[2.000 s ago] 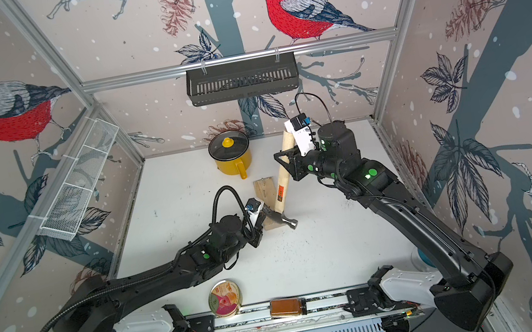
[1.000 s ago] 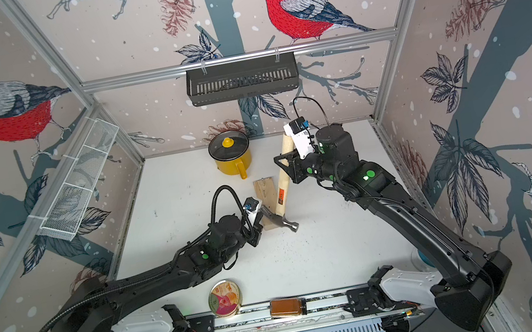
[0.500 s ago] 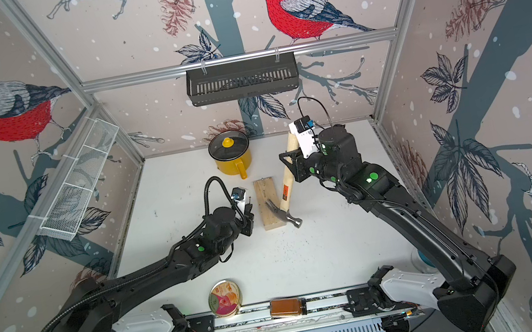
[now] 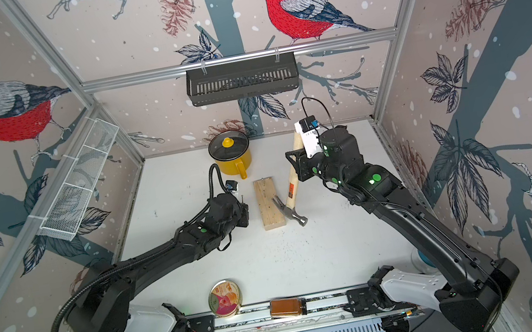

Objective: Use a claw hammer to pull out a nail
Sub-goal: Pick up the nail with the hammer, then place the nail at the center of the board.

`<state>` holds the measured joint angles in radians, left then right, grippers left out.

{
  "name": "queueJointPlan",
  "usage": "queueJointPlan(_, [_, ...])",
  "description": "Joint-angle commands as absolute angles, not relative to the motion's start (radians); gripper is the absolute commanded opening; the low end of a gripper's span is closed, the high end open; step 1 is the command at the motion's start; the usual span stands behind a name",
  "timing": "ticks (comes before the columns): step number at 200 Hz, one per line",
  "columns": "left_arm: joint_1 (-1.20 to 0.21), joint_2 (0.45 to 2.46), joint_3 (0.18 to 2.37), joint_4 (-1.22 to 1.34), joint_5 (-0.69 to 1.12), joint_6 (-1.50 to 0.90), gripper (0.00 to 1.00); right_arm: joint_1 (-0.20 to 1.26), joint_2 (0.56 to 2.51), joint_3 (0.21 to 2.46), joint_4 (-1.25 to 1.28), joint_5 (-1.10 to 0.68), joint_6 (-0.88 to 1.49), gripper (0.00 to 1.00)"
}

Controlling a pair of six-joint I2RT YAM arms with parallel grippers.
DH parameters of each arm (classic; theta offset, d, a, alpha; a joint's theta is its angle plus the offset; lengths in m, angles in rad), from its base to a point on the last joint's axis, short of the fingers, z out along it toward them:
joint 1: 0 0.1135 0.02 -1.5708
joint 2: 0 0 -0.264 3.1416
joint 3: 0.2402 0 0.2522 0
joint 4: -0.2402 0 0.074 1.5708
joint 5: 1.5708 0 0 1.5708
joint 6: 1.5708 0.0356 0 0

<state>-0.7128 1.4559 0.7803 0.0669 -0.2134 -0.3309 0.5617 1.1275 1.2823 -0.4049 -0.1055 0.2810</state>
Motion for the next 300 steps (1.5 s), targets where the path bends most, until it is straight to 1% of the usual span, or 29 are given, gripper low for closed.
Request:
queueJointPlan(1, [-0.706, 1.484, 0.793, 0.013, -0.175, -0.369, 0.00, 0.563, 1.123, 1.284, -0.321, -0.093, 0.289, 0.00])
queueJointPlan(73, [-0.706, 1.571, 0.799, 0.000, -0.117, -0.397, 0.00, 0.563, 1.128, 1.273, -0.314, -0.086, 0.287, 0.00])
queueJointPlan(133, [-0.700, 1.636, 0.805, -0.011, -0.120, -0.409, 0.00, 0.563, 1.132, 1.266, -0.311, -0.087, 0.284, 0.00])
queueJointPlan(300, [-0.689, 1.650, 0.785, -0.027, -0.144, -0.421, 0.00, 0.563, 1.123, 1.242, -0.296, -0.089, 0.289, 0.00])
